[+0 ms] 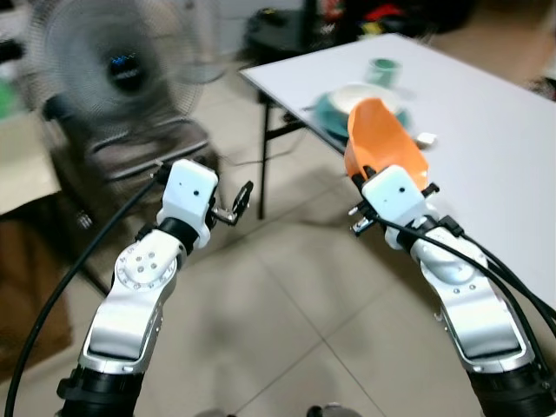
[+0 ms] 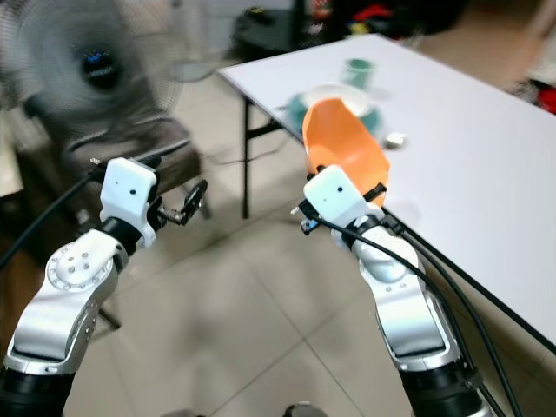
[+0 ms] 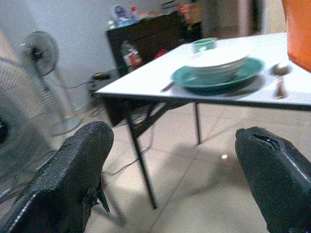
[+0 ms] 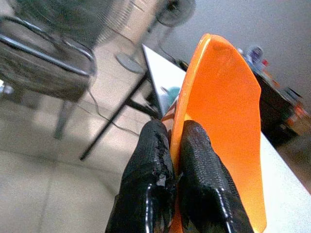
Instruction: Setting the table
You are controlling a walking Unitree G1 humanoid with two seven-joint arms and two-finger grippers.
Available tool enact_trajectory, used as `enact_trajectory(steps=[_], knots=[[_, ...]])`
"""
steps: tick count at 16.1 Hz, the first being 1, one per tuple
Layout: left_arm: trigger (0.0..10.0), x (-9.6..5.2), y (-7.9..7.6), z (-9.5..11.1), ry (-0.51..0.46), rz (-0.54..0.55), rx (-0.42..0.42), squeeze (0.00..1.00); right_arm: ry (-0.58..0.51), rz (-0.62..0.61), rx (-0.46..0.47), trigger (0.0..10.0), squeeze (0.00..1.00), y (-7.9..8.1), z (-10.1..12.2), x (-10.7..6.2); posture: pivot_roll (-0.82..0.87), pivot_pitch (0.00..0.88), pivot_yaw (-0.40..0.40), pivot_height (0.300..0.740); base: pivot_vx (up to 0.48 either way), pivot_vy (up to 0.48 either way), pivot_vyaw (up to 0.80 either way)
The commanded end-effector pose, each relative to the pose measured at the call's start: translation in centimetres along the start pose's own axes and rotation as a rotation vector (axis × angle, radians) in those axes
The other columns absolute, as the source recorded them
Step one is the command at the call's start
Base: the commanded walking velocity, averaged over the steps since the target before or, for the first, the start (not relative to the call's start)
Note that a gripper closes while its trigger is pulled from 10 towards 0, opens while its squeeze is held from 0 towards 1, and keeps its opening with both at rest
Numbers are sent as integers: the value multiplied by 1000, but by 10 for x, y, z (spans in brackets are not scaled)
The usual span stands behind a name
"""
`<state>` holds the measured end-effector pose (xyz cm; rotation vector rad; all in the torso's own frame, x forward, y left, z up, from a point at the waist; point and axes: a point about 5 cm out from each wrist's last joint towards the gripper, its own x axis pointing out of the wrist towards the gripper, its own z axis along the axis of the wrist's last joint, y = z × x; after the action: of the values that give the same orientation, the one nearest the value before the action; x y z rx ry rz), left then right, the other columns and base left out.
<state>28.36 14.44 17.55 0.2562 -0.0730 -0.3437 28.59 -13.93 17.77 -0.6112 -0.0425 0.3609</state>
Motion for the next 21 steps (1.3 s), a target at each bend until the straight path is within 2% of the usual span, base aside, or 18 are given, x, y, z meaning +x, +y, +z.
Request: enact_trajectory(steps=[1,8,13,17,19,21], knots=[[10000,0,2,-1,8,3,-8,0,2,-36,-22,10000,0,-5,2,-1,54,0,-5,740,0,0,-800],[10000,-2,2,-3,11,-17,-12,0,27,-50,-35,10000,0,-5,-1,-6,47,0,11,740,262,0,-765],[10000,-4,0,-6,24,-24,-8,0,39,-39,-49,10000,0,-1,-4,-7,46,0,12,740,309,0,0],[10000,-6,-1,-7,29,-30,-9,0,69,-43,-98,10000,0,-2,-9,-9,43,0,16,740,310,0,0],[10000,-7,-2,-8,31,-34,-10,0,82,-51,-58,10000,0,-4,-11,-10,38,0,18,740,307,0,-747],[10000,-6,-3,-8,31,-38,-11,0,94,-56,-78,10000,0,-6,-13,-11,36,0,21,740,311,0,-738]])
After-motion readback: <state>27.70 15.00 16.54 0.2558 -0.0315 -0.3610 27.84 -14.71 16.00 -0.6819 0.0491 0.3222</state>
